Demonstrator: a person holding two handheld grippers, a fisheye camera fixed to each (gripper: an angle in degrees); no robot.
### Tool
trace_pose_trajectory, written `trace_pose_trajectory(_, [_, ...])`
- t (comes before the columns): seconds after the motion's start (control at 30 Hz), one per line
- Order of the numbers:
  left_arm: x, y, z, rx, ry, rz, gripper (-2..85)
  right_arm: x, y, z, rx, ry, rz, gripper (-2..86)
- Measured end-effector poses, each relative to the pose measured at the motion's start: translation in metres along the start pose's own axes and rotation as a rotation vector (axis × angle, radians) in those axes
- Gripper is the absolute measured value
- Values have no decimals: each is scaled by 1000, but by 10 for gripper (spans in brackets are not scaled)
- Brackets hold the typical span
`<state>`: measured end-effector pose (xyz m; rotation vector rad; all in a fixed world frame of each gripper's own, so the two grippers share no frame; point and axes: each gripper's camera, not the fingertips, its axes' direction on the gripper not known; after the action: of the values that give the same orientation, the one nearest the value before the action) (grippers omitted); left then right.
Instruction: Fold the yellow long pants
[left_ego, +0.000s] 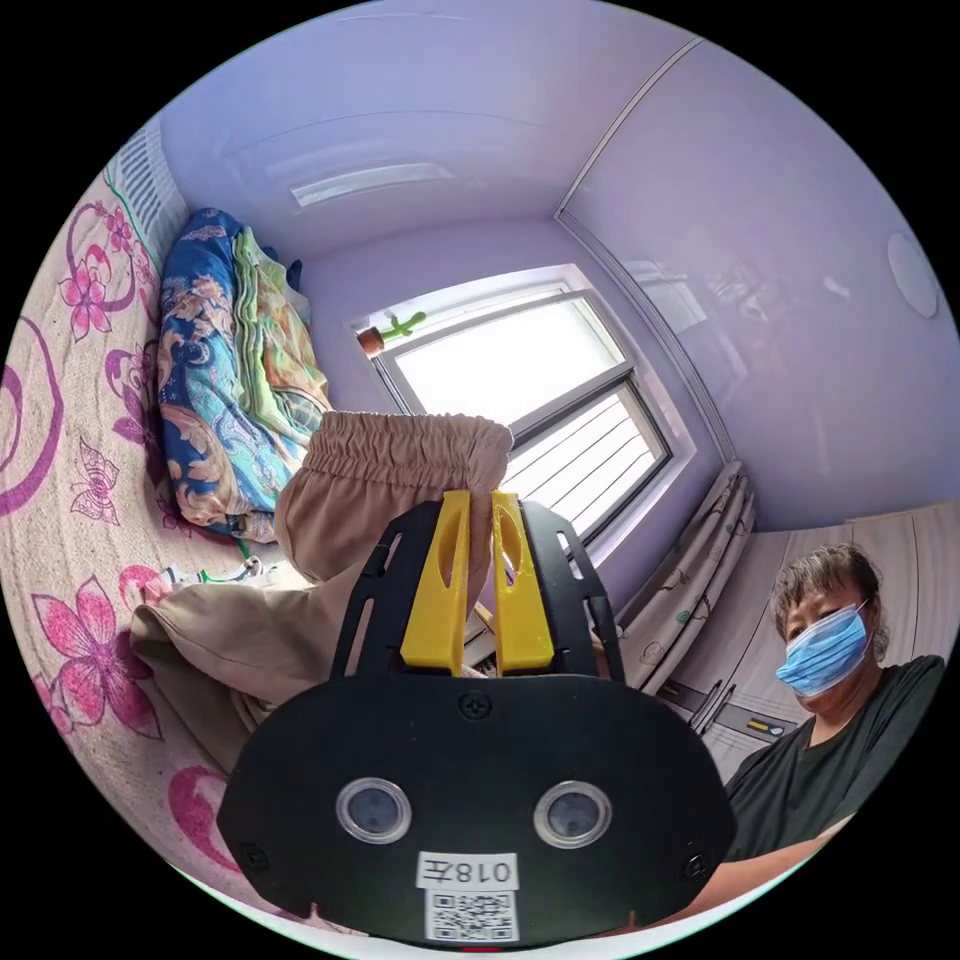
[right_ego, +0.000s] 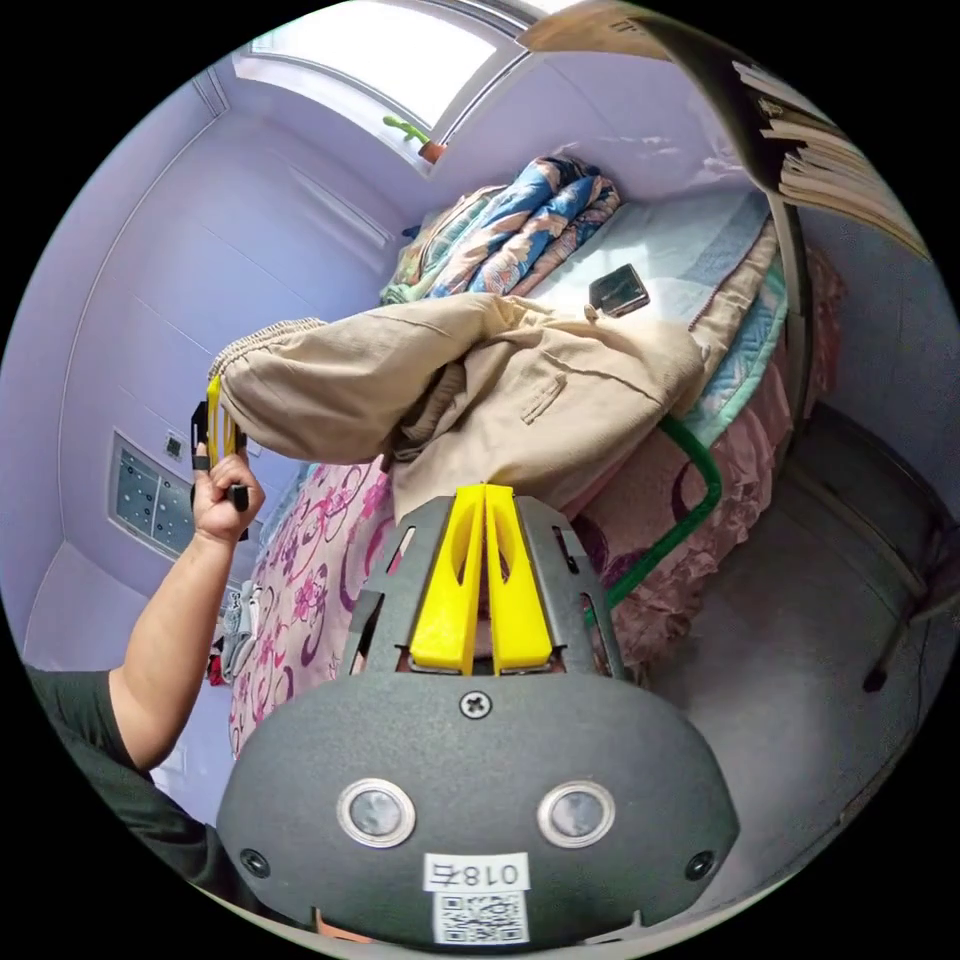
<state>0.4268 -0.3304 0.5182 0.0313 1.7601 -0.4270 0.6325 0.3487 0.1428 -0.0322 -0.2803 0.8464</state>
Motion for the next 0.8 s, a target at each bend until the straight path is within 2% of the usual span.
trace_pose_trajectory(0.13, [-30,-5,-57,136,15,30,32,-27,-25,-8,46,-86,-51,-7])
trace_pose_trajectory(0.27, [-44,-24,-123,210,-23,96,32,-84,-67,7,20,-117,-200,-7])
trace_pose_trajectory(0.4, [-38,-59,-229,314,-95,205,31,-162,-107,51,-13,-137,-345,-7])
trace_pose_trajectory(0.57, [8,-82,-385,382,-198,399,31,-259,-128,121,-78,-225,-485,-6])
trace_pose_trajectory(0.7, [36,-25,-556,460,-363,492,33,-329,-111,220,-214,-270,-547,-5])
trace_pose_trajectory(0.77, [29,21,-630,522,-507,444,35,-351,-96,275,-283,-240,-553,-4])
trace_pose_trajectory(0.8, [15,56,-676,575,-627,349,36,-365,-83,315,-347,-172,-574,-4])
